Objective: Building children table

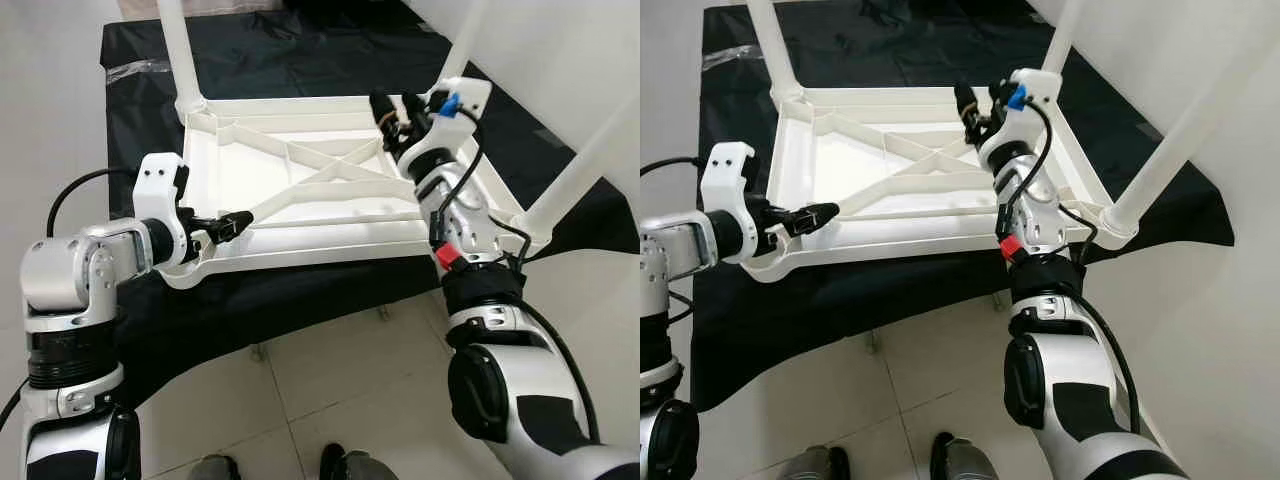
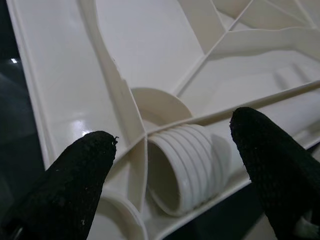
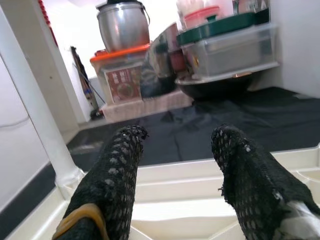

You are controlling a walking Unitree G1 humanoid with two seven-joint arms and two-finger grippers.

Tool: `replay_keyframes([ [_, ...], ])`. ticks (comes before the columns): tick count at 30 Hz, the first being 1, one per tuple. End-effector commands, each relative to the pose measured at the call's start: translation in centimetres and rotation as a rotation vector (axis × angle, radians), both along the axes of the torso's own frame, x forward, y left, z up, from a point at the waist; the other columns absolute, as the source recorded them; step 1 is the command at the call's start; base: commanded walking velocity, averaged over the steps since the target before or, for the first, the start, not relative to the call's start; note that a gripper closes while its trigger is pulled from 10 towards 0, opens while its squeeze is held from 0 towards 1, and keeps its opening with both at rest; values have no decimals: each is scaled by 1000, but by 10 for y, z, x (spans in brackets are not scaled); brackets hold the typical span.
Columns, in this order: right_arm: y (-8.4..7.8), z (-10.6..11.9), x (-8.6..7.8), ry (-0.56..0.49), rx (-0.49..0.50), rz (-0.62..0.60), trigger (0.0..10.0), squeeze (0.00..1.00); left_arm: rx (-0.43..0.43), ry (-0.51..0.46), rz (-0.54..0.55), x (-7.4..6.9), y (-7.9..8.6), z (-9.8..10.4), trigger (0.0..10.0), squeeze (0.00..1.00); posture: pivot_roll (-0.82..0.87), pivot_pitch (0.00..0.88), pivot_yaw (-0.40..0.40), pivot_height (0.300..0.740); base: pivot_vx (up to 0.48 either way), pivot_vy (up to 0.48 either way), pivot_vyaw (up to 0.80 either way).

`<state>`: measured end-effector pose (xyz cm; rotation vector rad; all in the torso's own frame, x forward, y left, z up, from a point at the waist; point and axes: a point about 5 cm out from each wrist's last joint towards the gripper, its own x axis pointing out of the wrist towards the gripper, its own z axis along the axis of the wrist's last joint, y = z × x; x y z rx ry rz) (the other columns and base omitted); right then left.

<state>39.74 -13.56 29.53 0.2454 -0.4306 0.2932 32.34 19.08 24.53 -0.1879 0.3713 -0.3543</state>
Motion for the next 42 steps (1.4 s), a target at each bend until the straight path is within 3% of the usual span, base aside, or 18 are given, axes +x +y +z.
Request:
replay_keyframes([
  [1,2,-7,-1,23,12,20,10000,0,-25,33,-11,0,-2,-3,10000,0,121,159,-57,740,0,0,0],
  [5,7,-3,-11,-26,22,35,10000,0,-39,69,-25,0,-3,-3,10000,0,125,160,-55,740,0,0,0],
  [7,14,-3,-30,-89,-8,66,10000,0,-78,97,-38,1,-5,-4,10000,0,121,159,-51,740,0,0,0],
  [11,19,-13,-48,-84,-56,94,10000,0,-114,127,-51,2,-9,-4,10000,0,115,161,-48,740,0,0,0],
  [26,24,-26,-67,-33,-113,94,10000,0,-158,146,-86,6,-17,-4,10000,0,113,163,-45,740,0,0,0],
  [42,28,-22,-80,-31,-151,100,10000,0,-256,212,-66,7,-13,-36,10000,0,78,168,-42,740,0,0,0],
])
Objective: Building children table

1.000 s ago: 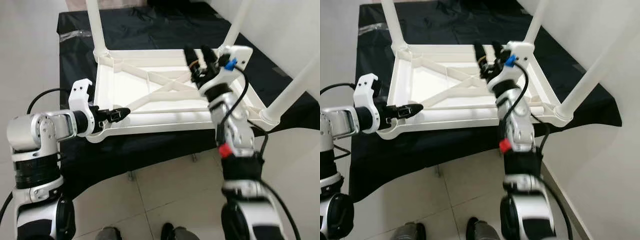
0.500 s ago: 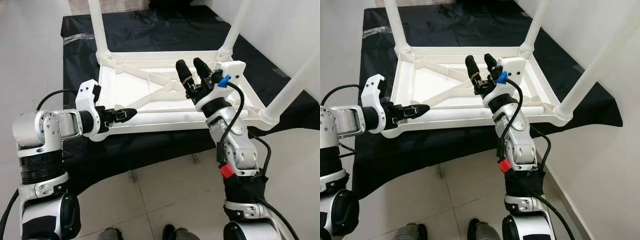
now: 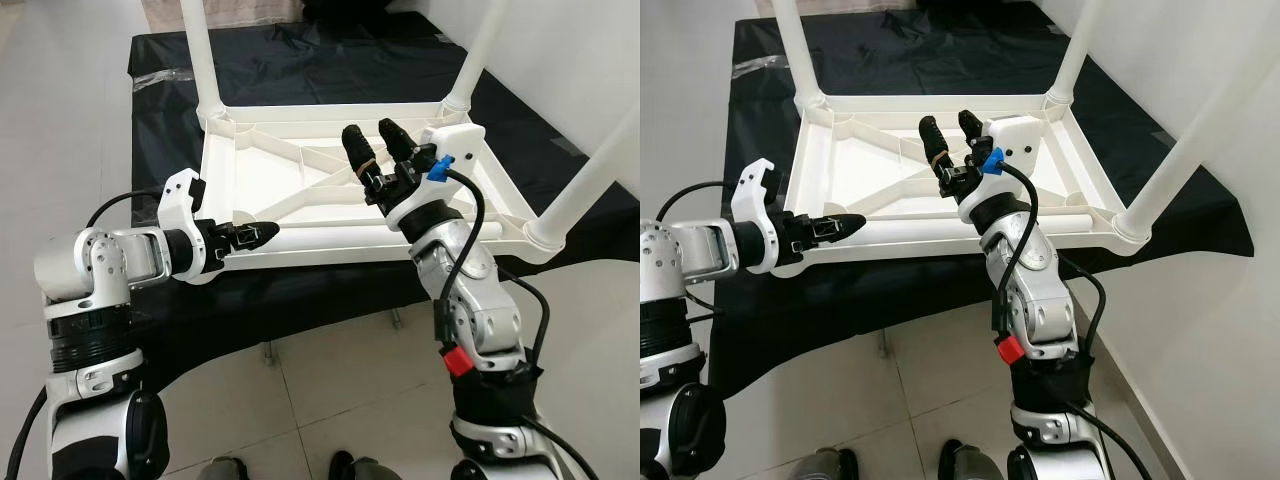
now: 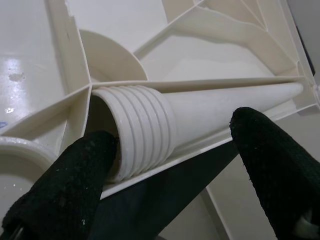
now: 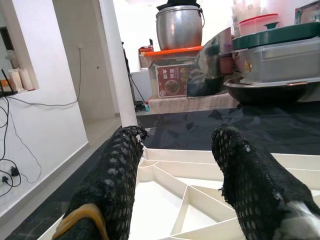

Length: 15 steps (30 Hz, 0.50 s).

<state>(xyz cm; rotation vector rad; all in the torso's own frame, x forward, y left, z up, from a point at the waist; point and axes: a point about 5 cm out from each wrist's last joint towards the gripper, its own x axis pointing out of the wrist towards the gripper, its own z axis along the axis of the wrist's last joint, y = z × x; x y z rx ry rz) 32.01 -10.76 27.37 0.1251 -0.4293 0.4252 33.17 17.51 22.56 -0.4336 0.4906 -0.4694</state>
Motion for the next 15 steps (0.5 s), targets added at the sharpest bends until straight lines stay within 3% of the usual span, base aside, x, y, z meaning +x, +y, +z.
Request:
replay_keyframes([
  [1,0,0,-4,2,-11,0,10000,0,-18,62,13,-1,3,-19,10000,0,75,170,-41,740,0,0,0],
  [15,0,5,-8,1,-19,-7,10000,0,-98,97,-21,5,-3,-50,10000,0,44,161,-38,740,0,0,0],
])
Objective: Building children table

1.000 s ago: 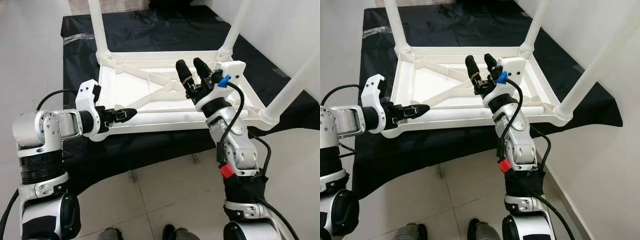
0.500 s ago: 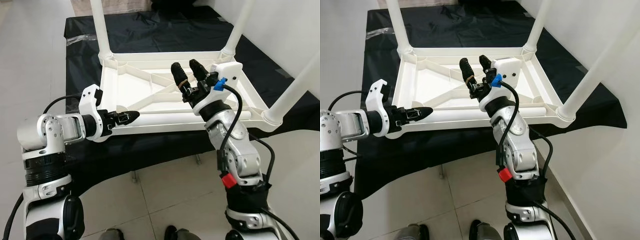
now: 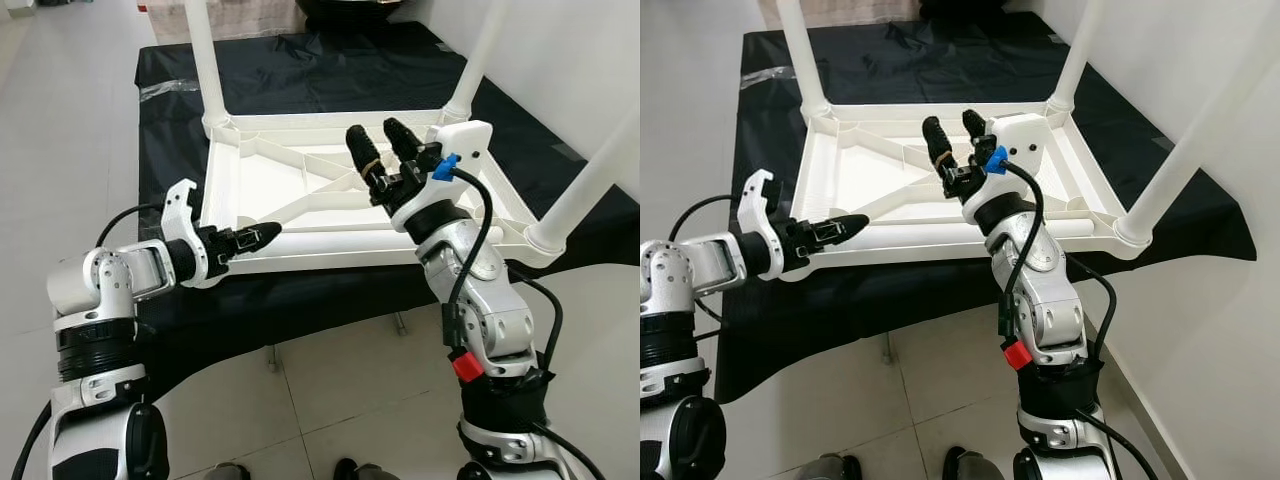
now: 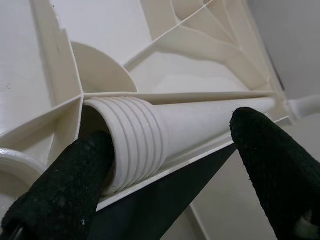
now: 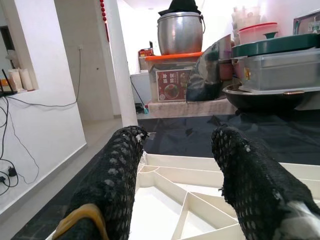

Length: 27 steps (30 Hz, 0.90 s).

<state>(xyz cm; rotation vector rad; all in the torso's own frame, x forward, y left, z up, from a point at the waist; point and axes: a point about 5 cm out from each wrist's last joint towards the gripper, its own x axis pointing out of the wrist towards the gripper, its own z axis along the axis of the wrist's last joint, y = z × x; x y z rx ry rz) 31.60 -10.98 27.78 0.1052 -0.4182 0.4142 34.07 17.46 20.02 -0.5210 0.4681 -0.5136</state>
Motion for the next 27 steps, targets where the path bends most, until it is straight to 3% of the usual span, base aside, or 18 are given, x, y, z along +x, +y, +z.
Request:
replay_keyframes([
  [1,2,1,-4,-7,0,7,10000,0,0,102,-7,-4,-3,-25,10000,0,44,161,-38,740,0,0,0],
  [7,3,2,-7,0,2,3,10000,0,-8,129,-50,2,-13,-36,10000,0,37,159,-32,740,0,0,0],
  [17,3,0,-7,16,3,-3,10000,0,-69,93,-144,4,-28,-15,10000,0,48,173,-28,740,0,0,0],
  [27,4,0,-9,20,6,-10,10000,0,-205,30,-194,8,-37,8,10000,0,50,189,-19,740,0,0,0],
])
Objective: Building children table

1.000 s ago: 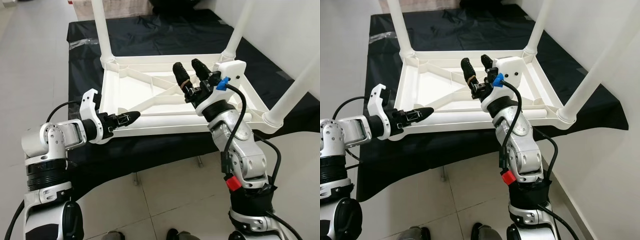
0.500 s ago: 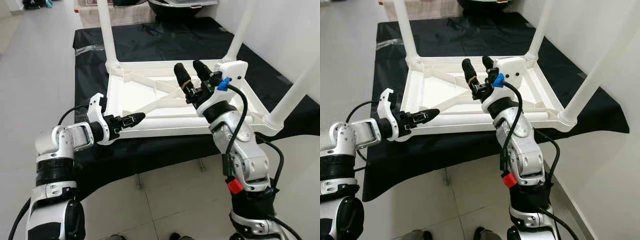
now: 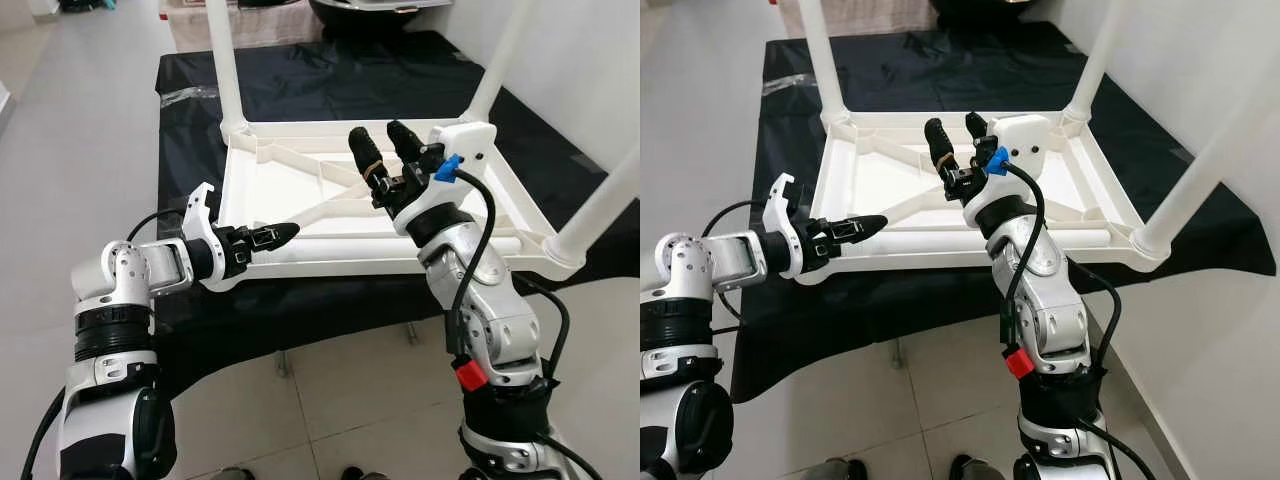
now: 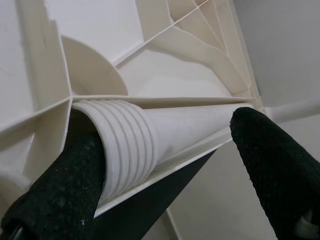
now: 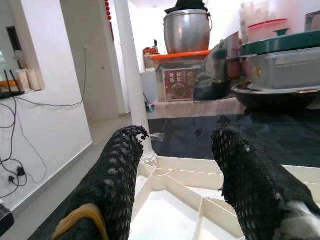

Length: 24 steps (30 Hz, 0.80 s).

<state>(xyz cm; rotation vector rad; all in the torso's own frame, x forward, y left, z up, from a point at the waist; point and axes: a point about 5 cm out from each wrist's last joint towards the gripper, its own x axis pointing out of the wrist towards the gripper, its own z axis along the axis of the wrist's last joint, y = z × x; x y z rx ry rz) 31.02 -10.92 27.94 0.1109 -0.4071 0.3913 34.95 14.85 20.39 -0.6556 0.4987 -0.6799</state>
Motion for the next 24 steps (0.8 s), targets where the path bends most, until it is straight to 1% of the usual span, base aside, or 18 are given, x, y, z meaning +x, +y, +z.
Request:
replay_keyframes([
  [1,3,-2,-4,7,-1,9,10000,0,-52,-15,-61,0,-12,7,10000,0,50,187,-20,740,0,0,0],
  [3,3,-2,-4,10,-5,7,10000,0,-60,-28,-74,0,-14,14,10000,0,52,192,-22,740,0,0,0],
  [6,4,-3,-4,11,-6,7,10000,0,-65,-35,-81,-1,-15,18,10000,0,53,192,-19,740,0,0,0],
  [8,4,-3,-4,13,-4,8,10000,0,-72,-59,-97,-2,-17,25,10000,0,57,195,-22,740,0,0,0],
  [13,5,-3,-4,16,-1,10,10000,0,-83,-71,-92,-1,-17,32,10000,0,64,200,-19,740,0,0,0],
  [18,6,-3,-4,16,0,10,10000,0,-98,-47,-81,1,-18,30,10000,0,62,199,-20,740,0,0,0],
  [22,5,-1,-4,10,1,6,10000,0,-105,-21,-89,0,-21,24,10000,0,58,202,-18,740,0,0,0],
  [24,4,1,-3,4,3,1,10000,0,-121,5,-98,-1,-25,18,10000,0,56,202,-17,740,0,0,0],
])
